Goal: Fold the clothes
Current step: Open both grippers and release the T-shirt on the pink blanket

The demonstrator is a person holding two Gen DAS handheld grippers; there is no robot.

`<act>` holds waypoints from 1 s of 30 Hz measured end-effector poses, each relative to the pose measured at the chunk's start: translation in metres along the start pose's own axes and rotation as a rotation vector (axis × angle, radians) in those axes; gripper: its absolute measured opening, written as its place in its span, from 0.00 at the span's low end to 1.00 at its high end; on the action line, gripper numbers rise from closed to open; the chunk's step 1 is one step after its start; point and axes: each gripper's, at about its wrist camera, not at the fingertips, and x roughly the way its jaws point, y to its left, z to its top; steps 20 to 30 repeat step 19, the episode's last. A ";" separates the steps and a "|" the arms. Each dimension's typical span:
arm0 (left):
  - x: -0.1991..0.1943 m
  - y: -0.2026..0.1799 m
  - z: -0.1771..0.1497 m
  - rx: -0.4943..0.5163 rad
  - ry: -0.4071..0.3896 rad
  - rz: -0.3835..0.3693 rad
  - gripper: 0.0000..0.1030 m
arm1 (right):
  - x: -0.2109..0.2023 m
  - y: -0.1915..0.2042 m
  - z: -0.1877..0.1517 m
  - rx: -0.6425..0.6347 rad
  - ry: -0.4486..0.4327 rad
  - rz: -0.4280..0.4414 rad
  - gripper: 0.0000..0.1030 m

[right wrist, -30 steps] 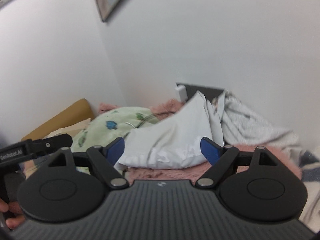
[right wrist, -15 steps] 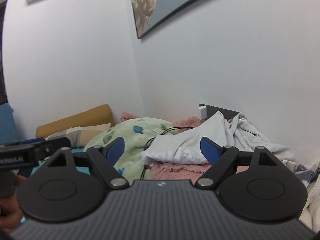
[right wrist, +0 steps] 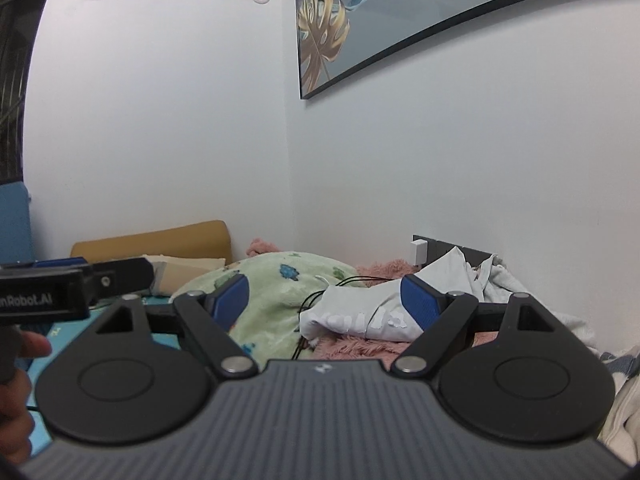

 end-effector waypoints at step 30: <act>0.012 0.013 -0.014 -0.021 0.058 0.038 1.00 | 0.013 0.008 -0.005 -0.030 0.062 -0.041 0.82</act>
